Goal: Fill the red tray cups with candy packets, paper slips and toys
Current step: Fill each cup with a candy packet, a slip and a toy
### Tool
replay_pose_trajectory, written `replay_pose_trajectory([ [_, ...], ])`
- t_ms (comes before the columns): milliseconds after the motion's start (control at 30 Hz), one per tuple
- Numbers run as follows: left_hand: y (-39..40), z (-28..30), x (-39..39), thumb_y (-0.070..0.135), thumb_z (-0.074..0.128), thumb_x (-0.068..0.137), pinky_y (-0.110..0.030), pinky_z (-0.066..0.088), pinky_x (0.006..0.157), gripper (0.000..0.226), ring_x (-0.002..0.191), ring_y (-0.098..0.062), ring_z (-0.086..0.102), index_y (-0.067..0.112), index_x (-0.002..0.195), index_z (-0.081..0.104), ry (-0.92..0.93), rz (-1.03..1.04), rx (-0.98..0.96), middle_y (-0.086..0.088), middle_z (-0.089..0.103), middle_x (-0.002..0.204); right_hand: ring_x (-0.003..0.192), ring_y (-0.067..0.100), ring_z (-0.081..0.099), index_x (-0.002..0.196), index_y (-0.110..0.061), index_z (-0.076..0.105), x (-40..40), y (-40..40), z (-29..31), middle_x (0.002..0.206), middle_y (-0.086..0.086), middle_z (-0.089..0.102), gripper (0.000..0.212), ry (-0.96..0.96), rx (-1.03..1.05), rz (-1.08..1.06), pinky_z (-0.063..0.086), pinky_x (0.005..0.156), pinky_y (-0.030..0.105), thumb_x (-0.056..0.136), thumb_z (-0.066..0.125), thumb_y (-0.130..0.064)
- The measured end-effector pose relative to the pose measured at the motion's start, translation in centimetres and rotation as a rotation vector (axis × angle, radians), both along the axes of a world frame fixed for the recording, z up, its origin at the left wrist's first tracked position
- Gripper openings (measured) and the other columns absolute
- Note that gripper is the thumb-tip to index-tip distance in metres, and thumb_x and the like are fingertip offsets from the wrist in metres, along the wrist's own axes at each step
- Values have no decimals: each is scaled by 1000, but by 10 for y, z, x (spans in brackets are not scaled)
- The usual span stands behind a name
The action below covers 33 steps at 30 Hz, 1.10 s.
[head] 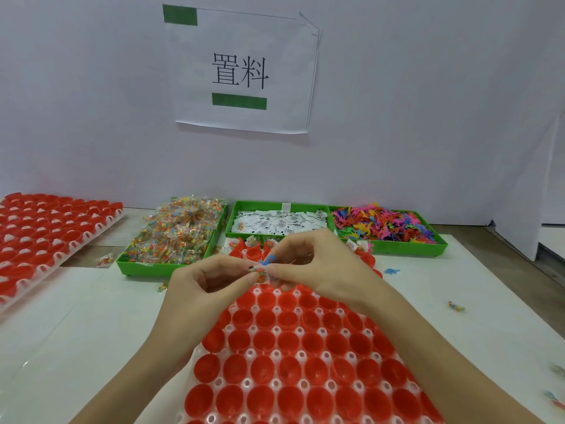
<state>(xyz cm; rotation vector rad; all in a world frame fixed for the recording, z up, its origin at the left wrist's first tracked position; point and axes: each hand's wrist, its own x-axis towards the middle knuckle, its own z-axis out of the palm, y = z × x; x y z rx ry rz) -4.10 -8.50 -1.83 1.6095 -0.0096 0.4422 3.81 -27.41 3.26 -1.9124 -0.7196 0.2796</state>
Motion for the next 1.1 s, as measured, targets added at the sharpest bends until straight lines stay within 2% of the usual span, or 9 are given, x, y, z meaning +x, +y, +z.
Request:
replay_pose_trajectory([
  [133, -2, 0, 0, 16, 86, 75, -17, 57, 69, 12, 78, -21, 78, 22, 85, 83, 14, -21, -16, -6, 80, 86, 74, 24, 77, 94, -8, 77, 1, -5, 1, 80, 7, 78, 8, -64, -75, 26, 64, 78, 39, 90, 78, -14],
  [333, -7, 0, -1, 12, 85, 73, -16, 57, 69, 12, 77, -21, 78, 18, 83, 82, 9, -18, -17, -7, 80, 84, 72, 17, 77, 95, -7, 77, 0, -7, 1, 80, 7, 78, 7, -89, -124, 69, 63, 72, 28, 92, 75, -13],
  [433, -9, 1, -3, 12, 85, 75, -17, 58, 70, 12, 78, -21, 78, 19, 84, 82, -9, -7, -3, -6, 80, 84, 75, 16, 77, 97, -9, 76, -1, -9, 5, 84, 6, 78, 6, -107, -161, 101, 64, 79, 32, 94, 72, -12],
  [533, -10, 3, -5, 11, 86, 76, -18, 59, 73, 15, 80, -21, 78, 20, 87, 82, -41, 21, 22, -5, 80, 85, 82, 14, 77, 105, -10, 76, -2, -13, 10, 91, 4, 79, 15, -97, -187, 147, 62, 86, 35, 96, 65, -4],
  [667, -12, 9, -8, 12, 86, 76, -18, 59, 75, 26, 82, -19, 78, 25, 98, 82, -79, 40, 17, -4, 80, 86, 86, 15, 77, 109, -12, 76, -3, -17, 19, 96, 6, 78, 15, -82, -153, 199, 62, 85, 33, 97, 68, -10],
  [800, -20, 19, -4, 12, 86, 76, -16, 58, 75, 17, 82, -14, 77, 24, 88, 83, -142, 29, 96, 0, 80, 85, 77, 17, 76, 102, -17, 74, -2, -24, 27, 88, 0, 78, 13, -149, -128, 143, 62, 81, 34, 91, 77, -24],
  [867, -25, 23, 0, 9, 86, 77, -16, 57, 76, 19, 83, -12, 77, 21, 92, 82, -174, 32, 156, 2, 80, 87, 75, 16, 76, 101, -17, 72, 1, -28, 30, 87, 0, 77, 12, -181, -141, 121, 62, 81, 35, 92, 76, -24],
  [967, -33, 31, 10, 7, 87, 77, -16, 57, 79, 27, 84, -11, 76, 19, 100, 80, -220, 30, 232, 3, 78, 88, 76, 14, 76, 100, -16, 71, 5, -36, 33, 86, 1, 75, 8, -178, -139, 91, 61, 80, 28, 94, 73, -21],
  [1100, -44, 41, 30, 8, 88, 78, -17, 57, 80, 27, 85, -12, 76, 18, 101, 79, -291, 40, 302, 4, 77, 86, 78, 12, 75, 97, -24, 75, 12, -47, 39, 87, -2, 76, 4, -205, -132, 15, 61, 80, 26, 94, 73, -22],
])
